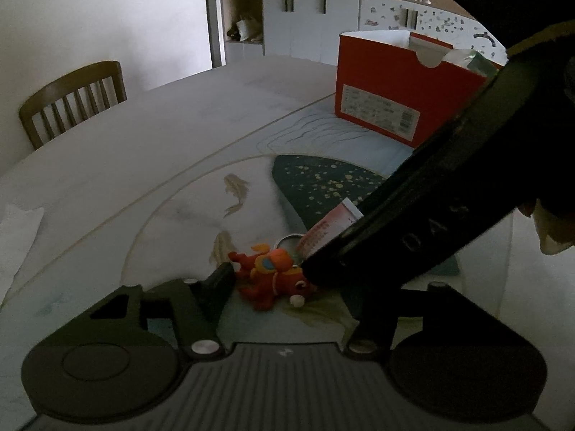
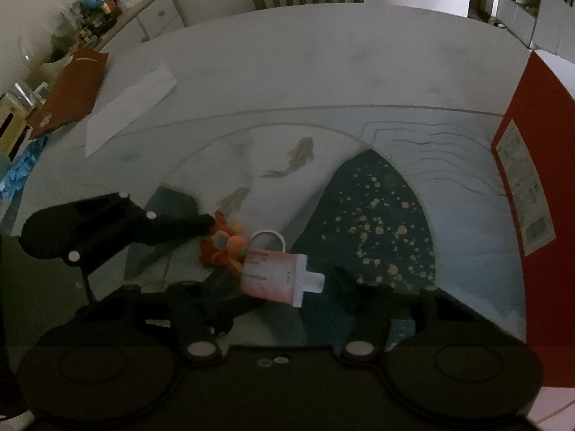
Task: Organize objects
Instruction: 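Grasp the orange plush keychain with the left tool while the right tool grasps the pink tube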
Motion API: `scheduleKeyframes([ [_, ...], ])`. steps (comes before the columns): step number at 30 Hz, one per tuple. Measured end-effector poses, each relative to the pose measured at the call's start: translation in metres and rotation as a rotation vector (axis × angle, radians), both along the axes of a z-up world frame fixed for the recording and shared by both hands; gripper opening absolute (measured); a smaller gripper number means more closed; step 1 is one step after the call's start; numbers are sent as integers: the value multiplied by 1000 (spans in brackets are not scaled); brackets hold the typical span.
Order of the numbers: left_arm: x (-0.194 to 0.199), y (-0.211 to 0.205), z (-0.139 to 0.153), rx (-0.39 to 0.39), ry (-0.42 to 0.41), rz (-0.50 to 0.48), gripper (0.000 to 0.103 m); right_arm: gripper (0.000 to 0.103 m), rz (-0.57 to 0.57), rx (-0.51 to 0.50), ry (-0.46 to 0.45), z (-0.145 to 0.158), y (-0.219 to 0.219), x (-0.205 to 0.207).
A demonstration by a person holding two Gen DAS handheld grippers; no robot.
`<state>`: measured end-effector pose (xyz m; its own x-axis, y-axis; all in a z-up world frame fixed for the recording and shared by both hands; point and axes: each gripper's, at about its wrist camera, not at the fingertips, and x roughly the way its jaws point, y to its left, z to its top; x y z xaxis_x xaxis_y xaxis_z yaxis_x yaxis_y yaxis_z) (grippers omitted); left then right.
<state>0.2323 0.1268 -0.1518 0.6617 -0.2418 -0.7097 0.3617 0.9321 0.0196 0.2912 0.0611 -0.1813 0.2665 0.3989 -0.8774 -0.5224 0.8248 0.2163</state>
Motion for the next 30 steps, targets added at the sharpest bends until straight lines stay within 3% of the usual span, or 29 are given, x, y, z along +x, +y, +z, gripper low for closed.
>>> scheduleKeyframes([
  [4, -1, -1, 0, 1, 2, 11, 59, 50, -16, -1, -4, 1, -1, 0],
  [7, -4, -2, 2, -9, 7, 16, 52, 49, -36, 9, -2, 2, -4, -1],
  [20, -20, -1, 5, 1, 29, 66, 52, 48, -127, 26, -33, 22, -43, -15],
  [30, -37, -2, 23, -94, 88, 134, 51, 48, -132, 32, -47, 44, -69, -42],
])
